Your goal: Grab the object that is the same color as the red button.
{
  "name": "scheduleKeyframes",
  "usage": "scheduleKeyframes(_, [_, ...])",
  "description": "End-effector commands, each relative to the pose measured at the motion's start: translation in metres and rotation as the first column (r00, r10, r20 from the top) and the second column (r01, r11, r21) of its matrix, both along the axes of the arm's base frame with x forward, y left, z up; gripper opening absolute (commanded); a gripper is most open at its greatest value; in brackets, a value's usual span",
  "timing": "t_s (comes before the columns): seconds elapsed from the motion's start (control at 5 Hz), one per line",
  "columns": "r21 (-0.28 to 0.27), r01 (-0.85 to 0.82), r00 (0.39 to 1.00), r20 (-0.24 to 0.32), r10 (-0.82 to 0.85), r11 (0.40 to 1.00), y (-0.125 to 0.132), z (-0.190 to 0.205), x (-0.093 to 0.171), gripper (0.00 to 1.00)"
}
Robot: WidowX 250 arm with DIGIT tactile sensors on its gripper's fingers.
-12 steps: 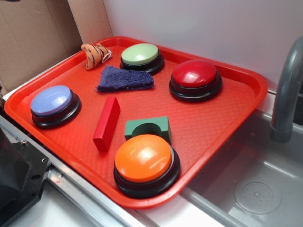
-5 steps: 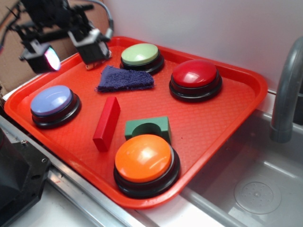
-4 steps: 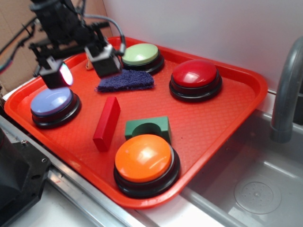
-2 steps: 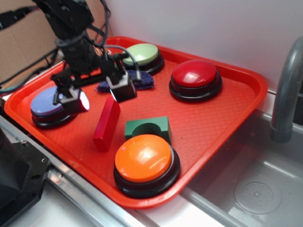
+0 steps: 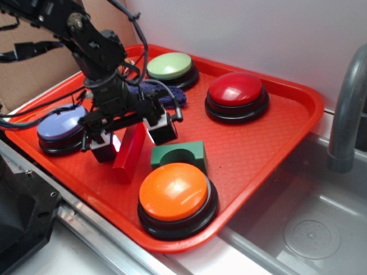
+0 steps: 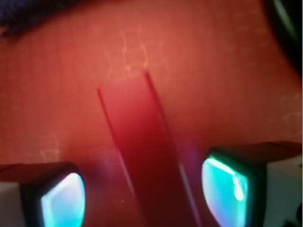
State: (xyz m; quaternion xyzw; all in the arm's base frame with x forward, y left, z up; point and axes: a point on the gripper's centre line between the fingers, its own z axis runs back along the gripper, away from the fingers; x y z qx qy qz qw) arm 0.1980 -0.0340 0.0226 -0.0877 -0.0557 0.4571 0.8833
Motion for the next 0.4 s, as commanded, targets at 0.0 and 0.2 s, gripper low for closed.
scheduleKeyframes(0.0, [0.031,0.027,0.999,0.041,-0.028,0.999,0.002,0.005,0.006,0.00])
scheduleKeyframes(0.2, [0.049,0.105,0.994,-0.005,-0.105,0.993,0.008,0.024,0.014,0.00])
